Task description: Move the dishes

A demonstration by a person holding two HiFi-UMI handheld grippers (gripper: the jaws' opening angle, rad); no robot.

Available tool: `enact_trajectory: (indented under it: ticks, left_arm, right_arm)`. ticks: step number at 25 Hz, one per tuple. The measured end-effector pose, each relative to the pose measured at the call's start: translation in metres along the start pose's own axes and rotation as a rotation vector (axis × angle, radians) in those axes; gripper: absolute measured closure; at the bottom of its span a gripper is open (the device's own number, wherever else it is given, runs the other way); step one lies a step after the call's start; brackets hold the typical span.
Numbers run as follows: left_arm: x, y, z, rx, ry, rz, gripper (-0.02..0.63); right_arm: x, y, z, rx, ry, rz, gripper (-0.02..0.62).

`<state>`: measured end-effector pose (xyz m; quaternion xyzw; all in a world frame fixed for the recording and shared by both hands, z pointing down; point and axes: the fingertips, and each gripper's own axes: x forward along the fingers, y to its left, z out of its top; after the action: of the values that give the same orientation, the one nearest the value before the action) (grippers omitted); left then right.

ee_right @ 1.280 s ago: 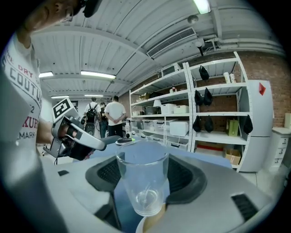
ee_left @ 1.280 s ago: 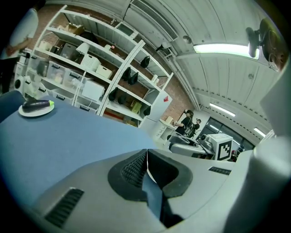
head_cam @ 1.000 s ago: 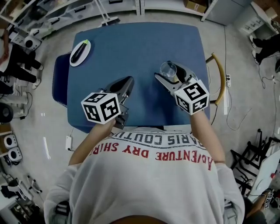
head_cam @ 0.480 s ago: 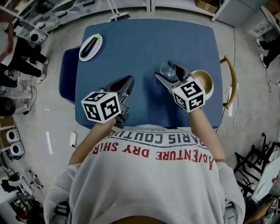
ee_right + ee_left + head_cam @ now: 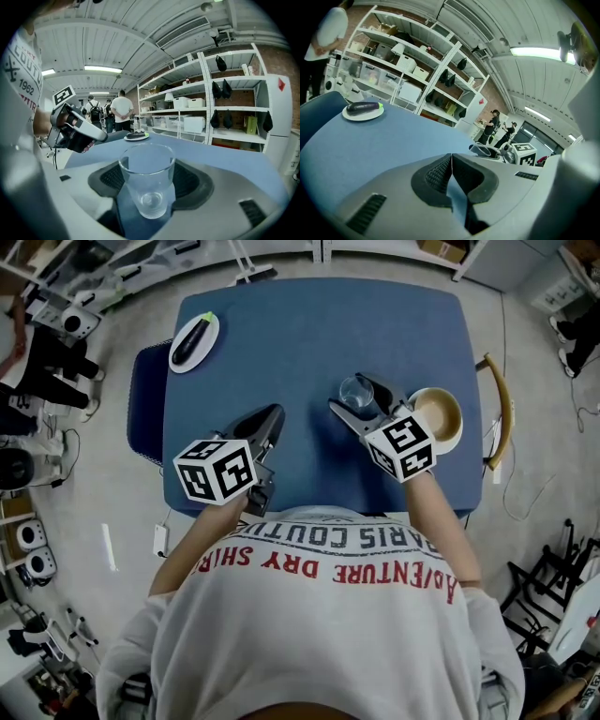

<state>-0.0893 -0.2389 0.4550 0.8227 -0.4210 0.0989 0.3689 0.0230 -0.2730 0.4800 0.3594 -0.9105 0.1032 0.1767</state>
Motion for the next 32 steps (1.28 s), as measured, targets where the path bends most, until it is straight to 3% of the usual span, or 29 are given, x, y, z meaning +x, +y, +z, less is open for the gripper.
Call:
enact_trajectory:
  ticks: [8, 14, 20, 32]
  left_arm:
    - [0.006, -0.007, -0.005, 0.014, 0.010, 0.003, 0.577]
    - [0.006, -0.018, 0.000, 0.072, -0.006, 0.033, 0.577]
    - [0.011, -0.043, -0.003, 0.064, -0.007, 0.022, 0.577]
    - [0.033, -0.088, -0.017, 0.067, 0.008, 0.010, 0.577]
  right_arm:
    - [-0.003, 0.002, 0.001, -0.003, -0.006, 0.013, 0.294]
    - [-0.020, 0.004, 0.007, -0.028, -0.003, 0.031, 0.279]
    - [-0.047, -0.004, 0.019, -0.016, -0.023, 0.033, 0.279]
    - [-0.124, -0.062, -0.006, 0.053, 0.042, -0.058, 0.281]
